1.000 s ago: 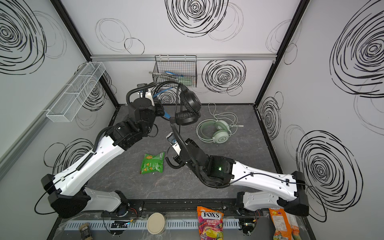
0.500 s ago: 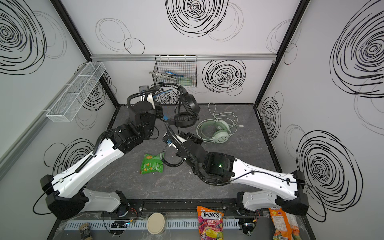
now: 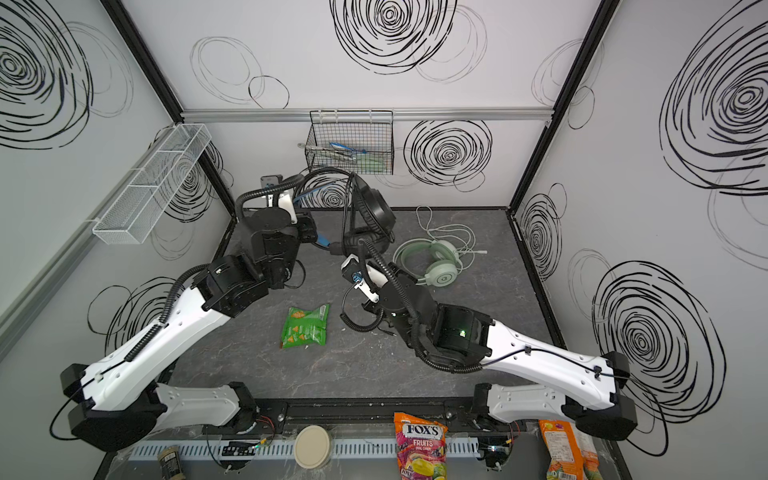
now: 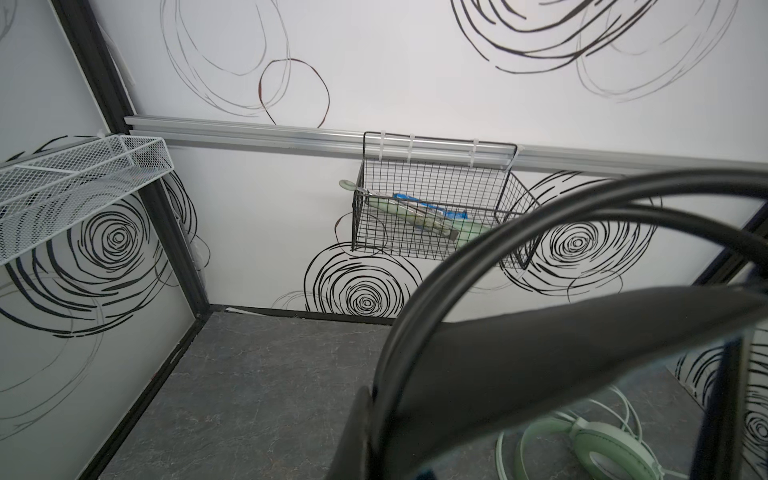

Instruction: Wrap the headphones

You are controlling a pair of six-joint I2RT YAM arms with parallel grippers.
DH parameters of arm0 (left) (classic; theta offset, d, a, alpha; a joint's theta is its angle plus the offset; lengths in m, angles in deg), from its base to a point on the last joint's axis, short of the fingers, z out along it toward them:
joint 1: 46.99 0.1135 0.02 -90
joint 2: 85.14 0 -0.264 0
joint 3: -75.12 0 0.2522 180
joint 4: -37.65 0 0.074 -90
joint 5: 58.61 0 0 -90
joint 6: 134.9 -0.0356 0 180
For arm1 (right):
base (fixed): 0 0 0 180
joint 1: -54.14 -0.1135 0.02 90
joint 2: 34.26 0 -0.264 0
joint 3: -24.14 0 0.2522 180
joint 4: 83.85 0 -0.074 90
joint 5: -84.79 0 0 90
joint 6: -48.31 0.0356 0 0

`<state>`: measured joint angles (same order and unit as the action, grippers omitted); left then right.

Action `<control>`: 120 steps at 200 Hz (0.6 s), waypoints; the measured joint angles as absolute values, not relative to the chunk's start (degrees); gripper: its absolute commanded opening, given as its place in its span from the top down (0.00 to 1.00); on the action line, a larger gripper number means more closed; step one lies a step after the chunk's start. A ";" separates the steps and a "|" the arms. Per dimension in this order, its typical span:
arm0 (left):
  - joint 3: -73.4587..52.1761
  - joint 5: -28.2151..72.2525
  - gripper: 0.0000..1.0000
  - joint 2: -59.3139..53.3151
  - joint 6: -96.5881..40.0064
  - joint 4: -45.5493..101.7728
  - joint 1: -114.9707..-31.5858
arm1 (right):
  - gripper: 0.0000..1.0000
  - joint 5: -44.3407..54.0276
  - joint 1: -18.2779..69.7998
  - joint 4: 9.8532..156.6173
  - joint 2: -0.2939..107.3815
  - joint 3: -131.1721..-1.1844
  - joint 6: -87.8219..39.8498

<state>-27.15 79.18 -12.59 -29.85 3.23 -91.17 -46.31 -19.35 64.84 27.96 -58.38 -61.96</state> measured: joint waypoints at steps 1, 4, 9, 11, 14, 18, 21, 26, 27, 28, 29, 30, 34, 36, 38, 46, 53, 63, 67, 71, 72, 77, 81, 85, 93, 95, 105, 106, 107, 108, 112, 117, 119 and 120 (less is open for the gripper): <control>-27.39 79.14 1.00 -12.59 -29.67 3.23 -91.15 | 1.00 -46.16 -19.35 65.00 27.81 -58.20 -61.48; -27.92 79.09 1.00 -12.54 -29.46 3.01 -91.04 | 1.00 -45.85 -19.35 65.33 27.50 -57.81 -60.84; -28.86 79.07 1.00 -12.50 -29.04 2.85 -90.89 | 1.00 -45.26 -19.33 65.74 27.08 -57.20 -59.68; -29.29 79.05 1.00 -12.50 -28.89 2.68 -90.80 | 1.00 -44.98 -19.35 66.03 26.84 -56.87 -59.38; -30.06 79.03 1.00 -12.44 -28.69 2.59 -90.71 | 1.00 -44.58 -19.35 66.37 26.58 -56.41 -58.46; -30.87 78.98 1.00 -12.39 -28.45 2.37 -90.63 | 0.99 -44.04 -19.35 66.96 26.21 -55.71 -57.59; -31.61 78.94 1.00 -12.33 -28.32 2.33 -90.56 | 0.99 -43.69 -19.35 67.21 26.01 -55.34 -57.11; -32.88 78.81 1.00 -12.19 -28.10 2.02 -90.49 | 0.99 -43.16 -19.35 67.93 25.71 -54.57 -56.03; -33.27 78.79 1.00 -12.15 -28.03 1.98 -90.49 | 0.99 -43.01 -19.35 68.06 25.62 -54.33 -55.79; -33.42 78.76 1.00 -12.13 -28.01 1.94 -90.49 | 0.99 -42.92 -19.35 68.19 25.58 -54.22 -55.60; -33.80 78.70 1.00 -12.09 -27.95 1.91 -90.49 | 0.99 -42.88 -19.35 68.36 25.53 -54.11 -55.36; -34.01 78.68 1.00 -12.04 -27.90 1.89 -90.49 | 0.99 -42.84 -19.35 68.45 25.47 -53.98 -55.14; -35.15 78.39 1.00 -11.89 -27.82 1.74 -90.49 | 0.99 -42.44 -19.35 69.00 25.25 -53.33 -54.37; -35.54 78.26 1.00 -11.80 -27.77 1.72 -90.49 | 0.99 -42.25 -19.33 69.37 25.10 -53.00 -53.87; -36.09 78.07 1.00 -11.71 -27.75 1.61 -90.52 | 0.99 -42.05 -19.33 69.72 24.99 -52.65 -53.43; -38.19 77.26 1.00 -11.32 -27.68 1.26 -90.58 | 0.98 -41.39 -19.33 71.10 24.61 -51.58 -51.97; -39.74 76.56 1.00 -10.97 -27.64 1.00 -90.67 | 0.97 -40.85 -19.28 72.39 24.22 -50.73 -50.72; -41.86 75.62 1.00 -10.42 -27.66 0.43 -90.95 | 0.97 -39.89 -18.93 74.31 23.37 -49.50 -49.04; -42.73 75.27 1.00 -10.10 -27.68 0.17 -91.11 | 0.97 -39.45 -18.67 74.90 23.02 -49.13 -48.34; -43.41 74.98 1.00 -9.86 -27.68 -0.03 -91.26 | 0.97 -38.81 -18.17 75.66 22.56 -48.67 -47.58; -43.52 74.90 1.00 -9.81 -27.71 -0.05 -91.28 | 0.97 -38.70 -18.06 75.80 22.45 -48.58 -47.42; -44.40 74.57 1.00 -9.44 -27.71 -0.16 -91.48 | 0.97 -38.03 -17.25 76.49 21.84 -48.08 -46.51; -45.03 74.28 1.00 -9.18 -27.71 -0.31 -91.65 | 0.97 -37.35 -16.68 77.04 21.38 -47.67 -45.85; -45.62 74.04 1.00 -8.87 -27.71 -0.45 -91.85 | 0.97 -36.61 -15.83 77.67 20.77 -47.14 -45.08; -46.58 73.58 1.00 -8.39 -27.68 -0.56 -92.20 | 0.96 -35.05 -14.10 78.92 19.54 -46.01 -43.71; -46.82 73.45 1.00 -8.28 -27.68 -0.56 -92.29 | 0.96 -34.64 -13.71 79.14 19.19 -45.70 -43.25; -48.00 72.67 1.00 -7.78 -27.64 -1.19 -92.70 | 0.95 -32.48 -11.22 80.69 17.73 -43.99 -41.59; -48.16 72.54 1.00 -7.67 -27.64 -1.30 -92.75 | 0.95 -32.34 -11.02 80.78 17.64 -43.86 -41.54; -48.24 72.49 1.00 -7.63 -27.64 -1.32 -92.77 | 0.95 -32.08 -10.69 80.95 17.42 -43.60 -41.35; -48.42 72.36 1.00 -7.54 -27.58 -1.43 -92.83 | 0.95 -31.93 -10.54 81.04 17.31 -43.47 -41.17; -48.99 71.95 1.00 -7.32 -27.51 -1.87 -92.99 | 0.95 -30.75 -9.30 81.63 16.72 -42.62 -40.41; -49.58 71.33 1.00 -7.06 -27.36 -2.30 -93.14 | 0.95 -29.39 -8.07 82.24 16.20 -41.79 -39.55; -49.88 71.14 1.00 -6.93 -27.27 -2.63 -93.18 | 0.95 -28.76 -7.46 82.53 15.98 -41.42 -39.29; -49.97 71.05 1.00 -6.88 -27.25 -2.70 -93.21 | 0.95 -28.56 -7.26 82.59 15.92 -41.31 -39.20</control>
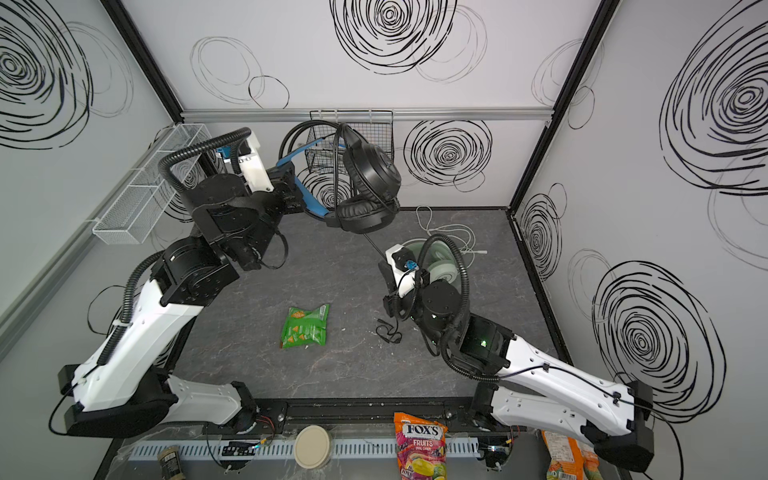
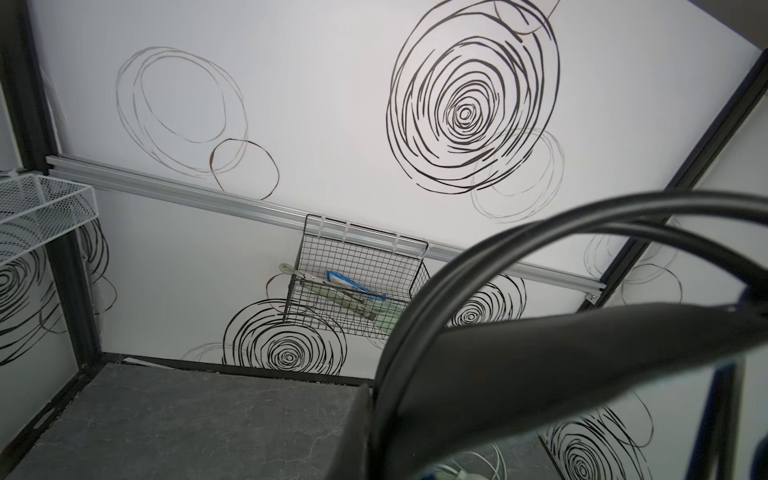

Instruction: Wrap the headphones

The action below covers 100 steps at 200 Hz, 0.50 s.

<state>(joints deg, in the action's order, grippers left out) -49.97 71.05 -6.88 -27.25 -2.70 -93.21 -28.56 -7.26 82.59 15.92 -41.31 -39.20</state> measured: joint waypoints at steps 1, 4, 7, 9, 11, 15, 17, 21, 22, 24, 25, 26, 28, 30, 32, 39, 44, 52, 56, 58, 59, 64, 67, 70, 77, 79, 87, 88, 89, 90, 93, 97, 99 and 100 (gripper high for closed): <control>-50.12 70.92 1.00 -6.82 -27.23 -2.78 -93.25 | 0.95 -28.15 -6.91 82.79 15.81 -41.04 -38.96; -50.45 70.66 1.00 -6.66 -27.07 -3.09 -93.36 | 0.94 -27.19 -6.02 83.23 15.59 -40.52 -38.42; -50.80 70.28 1.00 -6.51 -26.96 -3.37 -93.47 | 0.94 -26.25 -5.32 83.60 15.41 -40.06 -38.02; -50.95 70.07 1.00 -6.40 -26.83 -3.44 -93.55 | 0.94 -25.83 -4.92 83.79 15.35 -39.82 -37.78; -51.13 69.93 1.00 -6.32 -26.81 -3.48 -93.64 | 0.94 -24.98 -4.31 84.08 15.28 -39.49 -37.39; -51.39 69.78 1.00 -6.21 -26.77 -3.57 -93.77 | 0.94 -24.00 -3.46 84.34 15.19 -38.97 -36.82; -51.61 69.87 1.00 -6.10 -26.59 -3.64 -93.84 | 0.94 -23.19 -2.83 84.47 15.15 -38.60 -36.45; -52.00 69.87 1.00 -5.94 -26.35 -3.64 -93.86 | 0.93 -22.20 -1.95 84.65 15.06 -38.01 -35.95; -52.07 69.85 1.00 -5.92 -26.29 -3.64 -93.86 | 0.93 -21.96 -1.80 84.67 15.04 -37.87 -35.82; -52.33 69.74 1.00 -5.88 -26.18 -3.68 -93.90 | 0.92 -21.37 -1.27 84.91 15.04 -37.52 -35.45; -52.50 69.67 1.00 -5.81 -26.13 -3.77 -93.93 | 0.92 -21.13 -1.10 84.98 15.04 -37.44 -35.38; -52.57 69.67 1.00 -5.79 -26.13 -3.83 -93.93 | 0.92 -20.67 -0.75 85.06 15.04 -37.22 -35.29; -52.81 69.67 1.00 -5.72 -26.11 -3.90 -93.97 | 0.92 -20.48 -0.44 85.22 15.06 -37.04 -35.12; -53.09 69.61 1.00 -5.68 -26.09 -4.07 -93.99 | 0.91 -19.75 0.02 85.39 15.11 -36.80 -34.75; -53.40 69.58 1.00 -5.64 -26.07 -4.31 -94.04 | 0.91 -19.30 0.47 85.52 15.15 -36.56 -34.55; -54.41 69.58 1.00 -5.48 -25.89 -4.99 -94.39 | 0.90 -17.74 1.70 85.72 15.30 -35.93 -33.89; -55.35 69.61 1.00 -5.29 -25.59 -5.23 -94.87 | 0.90 -16.52 2.38 85.76 15.50 -35.60 -33.50; -57.14 69.96 1.00 -4.85 -25.04 -5.04 -95.76 | 0.90 -14.77 3.01 85.78 15.96 -35.45 -33.04; -57.93 69.93 1.00 -4.72 -24.84 -4.77 -96.29 | 0.90 -13.90 3.21 85.83 16.24 -35.45 -32.89; -58.34 70.00 1.00 -4.68 -24.73 -4.71 -96.61 | 0.90 -13.46 3.27 85.94 16.44 -35.45 -32.89; -58.47 70.00 1.00 -4.65 -24.71 -4.69 -96.72 | 0.90 -13.29 3.29 85.98 16.51 -35.45 -32.87; -59.46 70.00 1.00 -4.57 -24.45 -4.49 -97.69 | 0.90 -12.28 3.40 86.20 16.88 -35.45 -32.74; -59.94 70.02 1.00 -4.57 -24.43 -4.38 -98.28 | 0.90 -11.80 3.45 86.29 17.03 -35.45 -32.69; -60.39 70.04 1.00 -4.54 -24.38 -4.34 -98.95 | 0.90 -11.17 3.47 86.42 17.27 -35.45 -32.69; -61.58 70.13 1.00 -4.48 -24.34 -4.14 -100.77 | 0.90 -10.20 3.49 86.61 17.60 -35.45 -32.69; -61.90 70.15 1.00 -4.46 -24.34 -4.07 -101.25 | 0.90 -9.92 3.49 86.66 17.71 -35.45 -32.67; -63.13 70.37 1.00 -4.33 -24.45 -3.77 -103.15 | 0.90 -9.09 3.51 86.92 18.04 -35.45 -32.67; -63.24 70.37 1.00 -4.30 -24.47 -3.72 -103.30 | 0.90 -8.89 3.51 86.96 18.08 -35.45 -32.69; -63.37 70.39 1.00 -4.26 -24.52 -3.64 -103.46 | 0.90 -8.80 3.53 87.01 18.10 -35.45 -32.69; -63.61 70.42 1.00 -4.19 -24.56 -3.59 -103.78 | 0.90 -8.70 3.53 87.07 18.17 -35.45 -32.69; -64.11 70.46 1.00 -4.09 -24.63 -3.46 -104.37 | 0.90 -8.37 3.53 87.16 18.28 -35.45 -32.67; -64.77 70.46 1.00 -3.89 -24.82 -3.20 -105.03 | 0.91 -8.11 3.53 87.36 18.36 -35.45 -32.69; -65.12 70.46 1.00 -3.76 -24.87 -3.18 -105.31 | 0.91 -7.91 3.53 87.44 18.45 -35.45 -32.67; -65.23 70.46 1.00 -3.74 -24.91 -3.16 -105.42 | 0.91 -7.86 3.53 87.47 18.45 -35.45 -32.67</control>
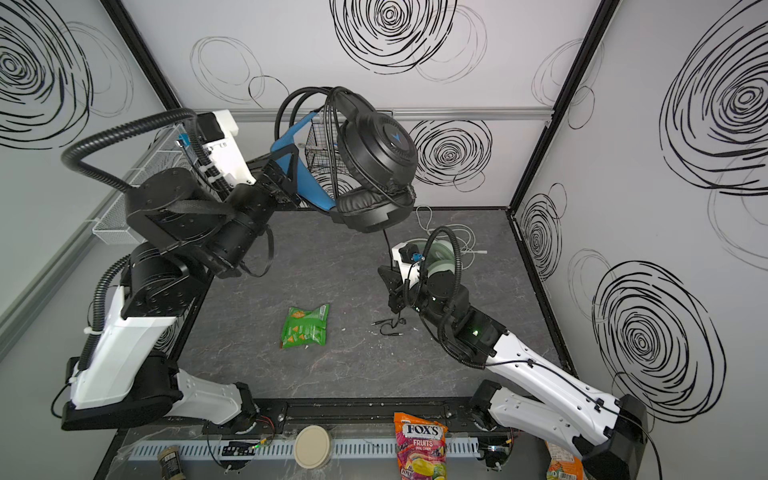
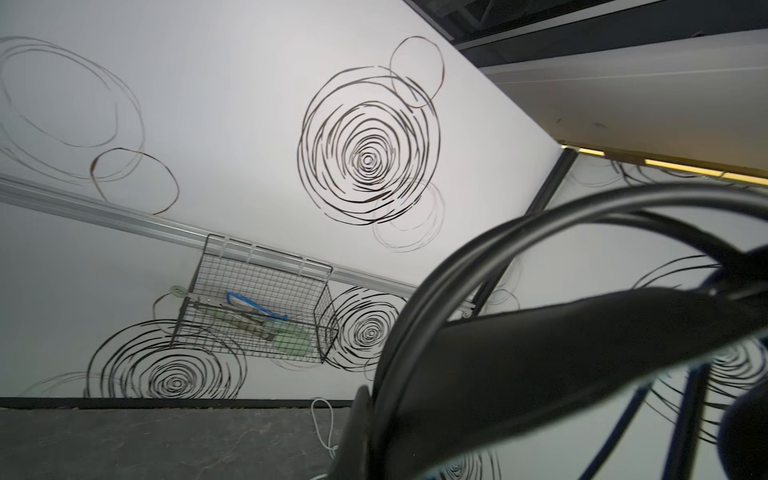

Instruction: Wrap the headphones

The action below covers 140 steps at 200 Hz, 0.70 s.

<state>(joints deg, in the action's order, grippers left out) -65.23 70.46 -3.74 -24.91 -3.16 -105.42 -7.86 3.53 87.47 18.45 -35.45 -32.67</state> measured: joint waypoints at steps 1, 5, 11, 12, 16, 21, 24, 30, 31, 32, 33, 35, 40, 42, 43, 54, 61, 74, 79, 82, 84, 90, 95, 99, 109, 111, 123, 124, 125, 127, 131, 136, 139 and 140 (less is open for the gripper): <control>-65.47 70.46 1.00 -3.67 -24.97 -3.07 -105.60 | 0.91 -7.80 3.53 87.47 18.47 -35.45 -32.67; -66.17 70.48 1.00 -3.43 -25.19 -3.00 -106.06 | 0.91 -7.47 3.53 87.69 18.56 -35.45 -32.67; -67.06 70.50 1.00 -3.15 -25.56 -2.98 -106.56 | 0.91 -7.10 3.53 88.08 18.67 -35.45 -32.65; -67.26 70.57 1.00 -3.08 -25.70 -3.00 -106.67 | 0.92 -7.03 3.53 88.25 18.69 -35.45 -32.63; -67.70 70.74 1.00 -2.97 -26.02 -3.02 -106.87 | 0.92 -6.84 3.53 88.58 18.73 -35.45 -32.60; -68.24 71.09 1.00 -2.73 -26.42 -3.02 -107.08 | 0.92 -6.62 3.53 88.91 18.73 -35.40 -32.52; -68.59 71.36 1.00 -2.60 -26.75 -3.05 -107.28 | 0.92 -6.44 3.53 89.11 18.73 -35.38 -32.47; -68.96 71.77 1.00 -2.40 -27.16 -3.00 -107.61 | 0.92 -6.23 3.56 89.48 18.73 -35.36 -32.43; -69.05 71.92 1.00 -2.36 -27.25 -3.00 -107.72 | 0.92 -6.20 3.56 89.61 18.73 -35.34 -32.41; -69.09 72.01 1.00 -2.34 -27.31 -3.00 -107.76 | 0.92 -6.16 3.56 89.65 18.73 -35.34 -32.39; -69.16 72.14 1.00 -2.29 -27.42 -3.00 -107.83 | 0.92 -6.03 3.56 89.74 18.73 -35.32 -32.34; -69.27 72.30 1.00 -2.27 -27.55 -3.00 -107.94 | 0.92 -5.94 3.58 89.87 18.73 -35.30 -32.30; -69.47 72.67 1.00 -2.18 -27.90 -2.96 -108.22 | 0.92 -5.74 3.60 90.18 18.73 -35.19 -32.21; -69.51 72.80 1.00 -2.14 -28.01 -2.96 -108.33 | 0.92 -5.68 3.62 90.35 18.73 -35.10 -32.19; -69.51 72.84 1.00 -2.14 -28.03 -2.96 -108.37 | 0.92 -5.66 3.64 90.37 18.73 -35.08 -32.19; -69.62 73.43 1.00 -2.10 -28.71 -2.96 -109.10 | 0.92 -5.33 3.75 90.99 18.73 -34.60 -31.90; -69.64 73.69 1.00 -2.07 -29.11 -2.96 -109.58 | 0.92 -5.18 3.82 91.23 18.73 -34.25 -31.75; -69.64 74.17 1.00 -1.97 -30.07 -2.98 -110.47 | 0.92 -4.74 3.91 91.86 18.73 -33.39 -31.53; -69.64 74.37 1.00 -1.88 -30.50 -2.98 -110.80 | 0.92 -4.52 3.93 92.06 18.73 -33.11 -31.42; -69.64 74.52 1.00 -1.86 -30.66 -2.98 -110.97 | 0.92 -4.43 3.93 92.19 18.73 -32.96 -31.42; -69.64 74.59 1.00 -1.81 -30.83 -2.98 -111.11 | 0.92 -4.35 3.93 92.23 18.73 -32.87 -31.38; -69.64 74.96 1.00 -1.68 -31.20 -2.98 -111.43 | 0.91 -4.21 3.95 92.43 18.76 -32.54 -31.34; -69.64 75.20 1.00 -1.62 -31.47 -2.98 -111.65 | 0.91 -4.11 3.95 92.60 18.76 -32.26 -31.31; -69.64 75.38 1.00 -1.57 -31.68 -3.00 -111.83 | 0.91 -3.95 3.97 92.76 18.76 -32.00 -31.21; -69.64 75.79 1.00 -1.46 -32.14 -3.05 -112.11 | 0.91 -3.82 3.99 93.26 18.76 -31.36 -31.07; -69.64 75.88 1.00 -1.46 -32.21 -3.05 -112.18 | 0.91 -3.76 4.04 93.35 18.76 -31.21 -31.01; -69.57 76.43 1.00 -1.46 -32.78 -3.07 -112.29 | 0.90 -3.47 4.12 93.91 18.73 -30.51 -30.75; -69.57 76.45 1.00 -1.46 -32.80 -3.07 -112.31 | 0.90 -3.45 4.15 93.96 18.73 -30.47 -30.68; -69.57 76.49 1.00 -1.46 -32.84 -3.09 -112.33 | 0.89 -3.38 4.15 94.00 18.73 -30.36 -30.57; -69.55 76.58 1.00 -1.46 -32.95 -3.09 -112.35 | 0.89 -3.34 4.15 94.09 18.73 -30.29 -30.53; -69.51 76.64 1.00 -1.46 -33.04 -3.05 -112.35 | 0.88 -3.25 4.19 94.18 18.71 -30.01 -30.31; -69.51 76.75 1.00 -1.46 -33.06 -2.92 -112.35 | 0.87 -3.14 4.23 94.20 18.67 -29.57 -30.22; -69.47 76.89 1.00 -1.46 -33.04 -2.81 -112.35 | 0.86 -3.08 4.26 94.15 18.65 -29.28 -29.94; -69.47 76.89 1.00 -1.46 -33.02 -2.74 -112.35 | 0.86 -3.08 4.28 94.15 18.65 -29.20 -29.94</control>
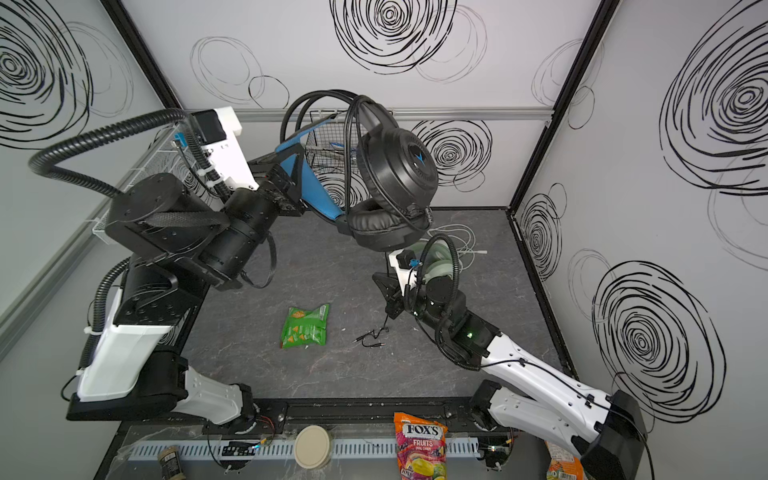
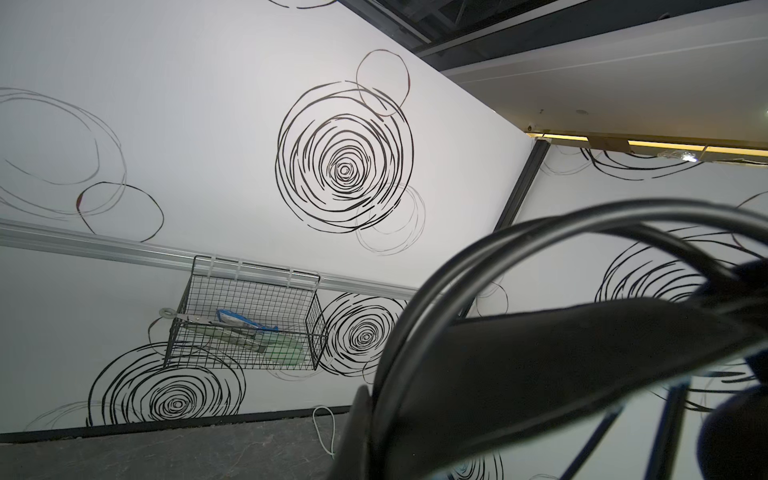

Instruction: Wrap the headphones

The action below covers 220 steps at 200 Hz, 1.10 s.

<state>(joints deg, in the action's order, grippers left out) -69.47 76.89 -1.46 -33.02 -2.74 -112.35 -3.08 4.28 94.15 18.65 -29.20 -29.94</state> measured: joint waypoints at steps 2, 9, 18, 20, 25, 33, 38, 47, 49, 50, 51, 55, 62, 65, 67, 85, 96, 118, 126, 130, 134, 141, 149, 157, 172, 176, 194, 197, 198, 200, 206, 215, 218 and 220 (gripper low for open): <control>-69.42 76.95 1.00 -1.46 -33.00 -2.59 -112.35 | 0.86 -3.03 4.28 94.11 18.63 -29.00 -29.94; -69.40 77.10 1.00 -1.46 -32.91 -1.91 -112.35 | 0.85 -2.90 4.30 93.94 18.63 -28.32 -29.68; -69.36 77.26 1.00 -1.59 -32.89 -1.23 -112.35 | 0.83 -2.82 4.30 93.56 18.60 -27.41 -29.19; -69.36 77.30 1.00 -1.62 -32.89 -1.17 -112.35 | 0.83 -2.79 4.30 93.50 18.60 -27.30 -29.19; -69.36 77.48 1.00 -1.70 -32.89 -0.95 -112.35 | 0.82 -2.77 4.30 93.32 18.60 -26.92 -29.09; -69.29 77.54 1.00 -1.81 -32.89 -0.58 -112.35 | 0.84 -2.71 4.30 93.08 18.58 -26.51 -28.84; -69.23 77.58 1.00 -1.90 -32.87 -0.40 -112.35 | 0.85 -2.66 4.30 93.02 18.54 -26.38 -28.84; -69.14 77.72 1.00 -1.99 -32.76 -0.03 -112.35 | 0.87 -2.66 4.32 92.97 18.36 -26.20 -28.65; -69.14 77.74 1.00 -2.01 -32.71 0.01 -112.35 | 0.88 -2.64 4.32 93.00 18.34 -26.18 -28.58; -69.14 77.74 1.00 -2.01 -32.69 0.04 -112.35 | 0.88 -2.66 4.32 92.97 18.28 -26.18 -28.65; -69.14 77.74 1.00 -2.01 -32.69 0.04 -112.35 | 0.88 -2.64 4.32 92.97 18.25 -26.18 -28.60; -69.12 77.76 1.00 -2.01 -32.67 0.10 -112.35 | 0.89 -2.64 4.32 93.00 18.14 -26.14 -28.54; -69.01 77.80 1.00 -2.07 -32.65 0.34 -112.35 | 0.92 -2.66 4.34 93.00 17.86 -26.14 -28.39; -68.92 77.80 1.00 -2.10 -32.62 0.45 -112.35 | 0.93 -2.66 4.34 93.00 17.75 -26.14 -28.43; -68.83 77.80 1.00 -2.12 -32.60 0.52 -112.35 | 0.94 -2.66 4.34 93.00 17.69 -26.14 -28.41; -68.26 77.85 1.00 -2.23 -32.36 1.06 -112.35 | 1.00 -2.64 4.34 92.97 17.25 -26.14 -28.21; -67.56 77.85 1.00 -2.38 -31.93 1.52 -112.11 | 1.00 -2.64 4.34 92.82 17.14 -26.14 -28.10; -64.64 76.38 1.00 -3.21 -29.15 1.65 -109.03 | 1.00 -2.71 4.32 90.07 16.57 -26.16 -28.15; -63.24 75.29 1.00 -3.45 -27.29 1.52 -106.49 | 1.00 -3.17 3.91 88.17 16.00 -26.16 -28.08; -62.60 74.66 1.00 -3.56 -26.55 1.46 -105.27 | 1.00 -3.38 3.64 87.31 15.74 -26.16 -28.06; -61.92 73.91 1.00 -3.56 -25.39 1.39 -103.70 | 1.00 -3.71 3.27 86.33 15.28 -26.16 -28.04; -60.88 72.71 1.00 -3.52 -23.73 1.24 -100.99 | 1.00 -4.89 2.24 84.49 14.32 -26.16 -28.01; -59.94 71.90 1.00 -3.21 -22.07 0.89 -97.99 | 1.00 -6.31 0.34 82.57 12.96 -26.16 -27.99; -59.50 71.20 1.00 -2.62 -20.78 0.43 -95.57 | 1.00 -7.65 -2.13 80.82 11.41 -26.16 -28.01; -59.28 70.24 1.00 -1.27 -19.40 0.17 -92.27 | 1.00 -11.30 -7.77 77.54 9.23 -26.49 -28.04; -59.28 69.96 1.00 -0.85 -19.20 0.19 -91.65 | 1.00 -12.15 -9.14 76.58 8.96 -26.79 -28.08; -59.28 69.02 1.00 0.70 -18.94 0.12 -89.29 | 1.00 -15.86 -14.76 72.43 9.36 -29.15 -28.43; -59.28 68.86 1.00 0.96 -18.96 0.12 -88.96 | 1.00 -16.48 -15.57 71.80 9.51 -29.68 -28.47; -59.28 68.86 1.00 1.03 -18.96 0.12 -88.92 | 1.00 -16.61 -15.77 71.69 9.56 -29.81 -28.50; -59.26 68.89 1.00 1.23 -19.03 0.12 -88.70 | 1.00 -17.04 -16.36 71.23 9.80 -30.20 -28.58; -59.08 68.95 1.00 1.62 -19.16 0.14 -88.16 | 1.00 -18.27 -17.78 70.11 10.32 -31.32 -28.78; -58.45 69.37 1.00 2.06 -19.66 0.56 -87.35 | 1.00 -20.28 -20.18 68.32 11.48 -33.31 -29.28; -58.17 69.58 1.00 2.12 -19.86 0.76 -87.11 | 1.00 -21.11 -21.05 67.60 12.00 -34.22 -29.39; -57.86 69.76 1.00 2.19 -20.21 0.97 -86.91 | 1.00 -21.50 -21.54 67.40 12.27 -34.60 -29.57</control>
